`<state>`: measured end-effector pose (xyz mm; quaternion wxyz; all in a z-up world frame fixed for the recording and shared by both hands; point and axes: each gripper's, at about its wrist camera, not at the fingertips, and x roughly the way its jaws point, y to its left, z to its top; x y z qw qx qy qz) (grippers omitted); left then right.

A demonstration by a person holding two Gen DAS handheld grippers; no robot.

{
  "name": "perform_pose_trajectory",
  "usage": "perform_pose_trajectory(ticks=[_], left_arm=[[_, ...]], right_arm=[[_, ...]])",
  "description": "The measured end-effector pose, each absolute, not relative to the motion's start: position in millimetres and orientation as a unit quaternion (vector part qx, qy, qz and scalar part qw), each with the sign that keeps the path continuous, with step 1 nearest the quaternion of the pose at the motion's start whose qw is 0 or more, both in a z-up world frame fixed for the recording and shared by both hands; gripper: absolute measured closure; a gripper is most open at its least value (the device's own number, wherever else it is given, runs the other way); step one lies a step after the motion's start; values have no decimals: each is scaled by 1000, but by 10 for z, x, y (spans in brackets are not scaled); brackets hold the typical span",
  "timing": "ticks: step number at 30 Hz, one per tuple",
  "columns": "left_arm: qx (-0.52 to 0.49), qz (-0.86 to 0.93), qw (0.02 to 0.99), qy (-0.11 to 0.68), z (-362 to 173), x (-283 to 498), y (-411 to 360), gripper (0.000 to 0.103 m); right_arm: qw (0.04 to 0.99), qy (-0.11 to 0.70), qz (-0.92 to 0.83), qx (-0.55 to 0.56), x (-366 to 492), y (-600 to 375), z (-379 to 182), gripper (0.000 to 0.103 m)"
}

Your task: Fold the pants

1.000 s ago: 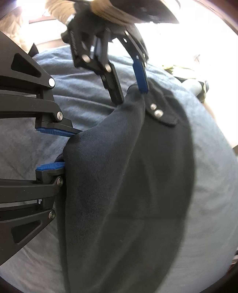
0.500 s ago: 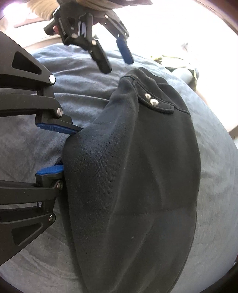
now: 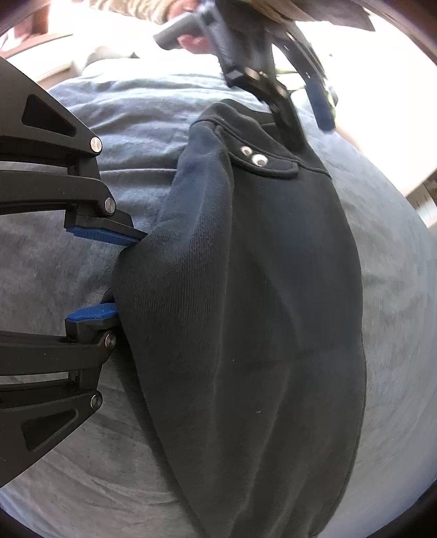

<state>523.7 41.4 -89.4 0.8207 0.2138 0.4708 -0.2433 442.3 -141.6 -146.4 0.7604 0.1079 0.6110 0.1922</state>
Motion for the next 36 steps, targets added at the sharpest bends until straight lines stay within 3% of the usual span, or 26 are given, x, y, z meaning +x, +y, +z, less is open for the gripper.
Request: perform_pose_trajectory(ticks=[8,12,15,21,27,29,31,36], left_arm=[[225,-286,770,524,-1182,5740,249,39],[241,-312,733,555,-1349,5783,137,61],[242,-304,736,555,-1360,5789,110,83],[260,-284,752,534,-1282,5788,50,88],[264,-272,753,537,-1369,5861,49,87],[266,-269,754,538,-1389,5865,45,83],[273,-256,760,532,-1381,5871,63,65],[263,-238,787,504,-1121,5816,183,43]], right_arm=[[748,629,145,155,4492,-1491,-1493,70],[747,628,133,174,4486,-1510,-1530,70],[747,625,131,184,4465,-1558,-1552,70],[754,618,139,174,4358,-1594,-1564,70],[752,625,140,152,4214,-1488,-1608,70],[750,628,143,150,4206,-1477,-1620,70],[749,631,143,145,4203,-1464,-1624,70],[755,627,130,142,4208,-1361,-1495,69]])
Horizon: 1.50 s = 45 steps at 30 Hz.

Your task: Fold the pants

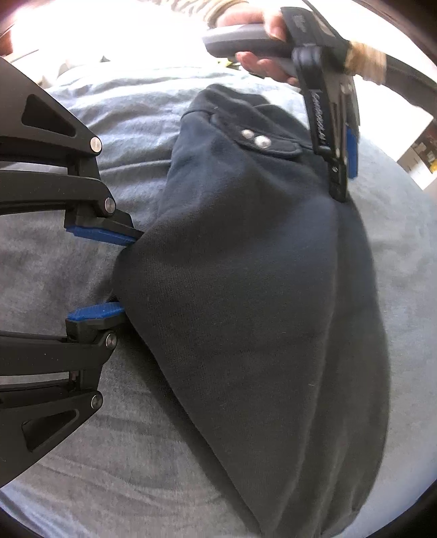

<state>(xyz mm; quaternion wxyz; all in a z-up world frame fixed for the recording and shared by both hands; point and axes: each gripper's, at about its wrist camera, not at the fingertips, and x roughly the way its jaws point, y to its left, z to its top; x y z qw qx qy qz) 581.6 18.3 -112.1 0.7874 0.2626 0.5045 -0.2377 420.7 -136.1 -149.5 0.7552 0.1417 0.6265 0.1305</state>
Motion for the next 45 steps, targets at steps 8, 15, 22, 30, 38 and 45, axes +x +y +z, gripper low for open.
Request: perform_pose_trajectory(ticks=[8,15,22,30,38,45], left_arm=[[261,-218,828,446,-652,5554,491,36],[269,-240,803,475,-750,5428,847,36],[204,-260,783,527,-976,5501,1154,39],[172,-266,743,589,-1339,5557,1256,84],[192,-228,771,563,-1219,5561,1267,90],[202,-209,772,565,-1382,5558,1278,87]], right_arm=[[754,640,64,136,4109,-1245,-1119,39],[792,600,76,89,4030,-931,-709,39],[805,577,70,120,4249,-764,-686,39],[813,570,52,108,4354,-708,-831,39],[807,579,43,103,4401,-723,-934,39],[806,584,40,92,4407,-691,-1003,39]])
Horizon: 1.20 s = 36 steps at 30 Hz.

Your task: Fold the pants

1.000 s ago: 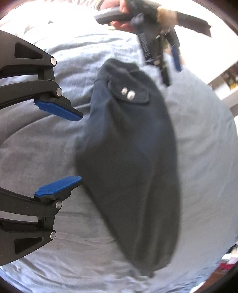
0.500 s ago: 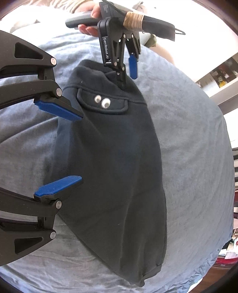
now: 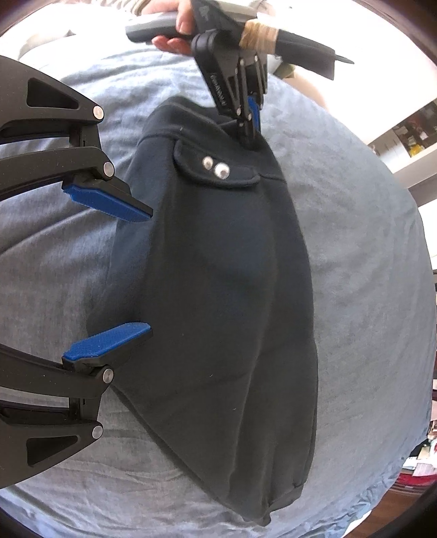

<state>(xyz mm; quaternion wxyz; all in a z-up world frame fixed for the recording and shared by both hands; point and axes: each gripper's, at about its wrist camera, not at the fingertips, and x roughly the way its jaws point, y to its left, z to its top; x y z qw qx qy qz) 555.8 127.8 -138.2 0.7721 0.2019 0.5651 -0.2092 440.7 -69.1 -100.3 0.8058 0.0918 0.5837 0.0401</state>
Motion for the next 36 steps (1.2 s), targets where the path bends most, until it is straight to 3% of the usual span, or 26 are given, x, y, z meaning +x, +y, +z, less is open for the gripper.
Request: perform_pose_trajectory(ticks=[2,4,9,15,22,36], left_arm=[[202,-200,772,568,-1409,5566,1246,81],[206,-179,778,566,-1409,5546,1263,61],[209,-139,803,541,-1119,5375,1341,46],[255,-113,824,494,-724,5050,1200,45],[240,-177,836,459,-397,4853,598,44],[249,-327,825,389,-102,5147,-944,44]], right_arm=[[803,588,38,87,4412,-695,-1068,39],[800,593,37,85,4406,-712,-1132,39],[802,592,36,70,4386,-730,-1096,39],[818,573,24,38,4239,-866,-789,39],[857,508,-20,82,4024,-1594,-353,39],[895,411,-106,138,3955,-3022,87,39]])
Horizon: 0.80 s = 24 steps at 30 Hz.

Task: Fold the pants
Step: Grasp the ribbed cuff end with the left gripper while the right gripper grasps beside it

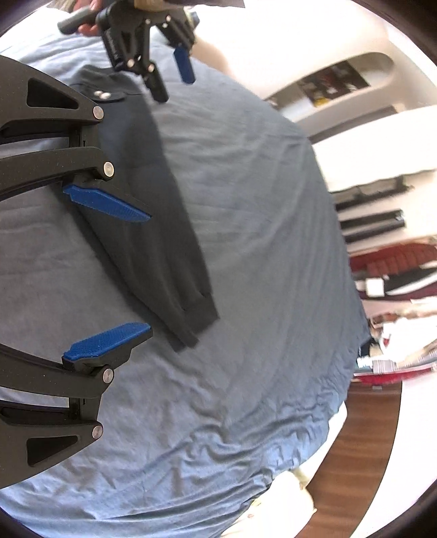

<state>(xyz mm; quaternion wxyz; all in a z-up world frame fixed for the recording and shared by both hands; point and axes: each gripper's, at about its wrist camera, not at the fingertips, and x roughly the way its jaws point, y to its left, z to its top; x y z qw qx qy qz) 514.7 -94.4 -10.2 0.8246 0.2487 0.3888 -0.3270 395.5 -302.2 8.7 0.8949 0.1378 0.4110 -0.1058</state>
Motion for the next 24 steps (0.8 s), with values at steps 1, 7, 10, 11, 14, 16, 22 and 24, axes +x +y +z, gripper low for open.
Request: perform_pose_trajectory(ticks=[1,7,10,11,14,16,22,24], left_arm=[[251,-337,822,384,-84,5186,-1045,44],[273,-395,791,379,-128,5477,-1725,44],[274,-422,772,388,-217,5643,-2049,44],[273,-430,767,391,-247,5692,-2136,44],[272,-455,748,400,-386,5800,-2393,44],[287,-467,735,399,-498,5830,-2569,44],[321,-498,693,412,-856,5931,-2965,44],[332,-503,679,419,-968,5997,-3063,46]], right_arm=[[896,406,-109,145,3959,-3060,90,39],[893,388,-119,197,4071,-3460,-15,39],[888,384,-127,219,4142,-3639,-124,41],[887,383,-128,223,4164,-3680,-151,43],[883,382,-130,240,4267,-3845,-283,51],[880,381,-130,252,4316,-3944,-377,52],[862,391,-110,302,4456,-4113,-741,62],[858,392,-108,314,4482,-4133,-821,62]])
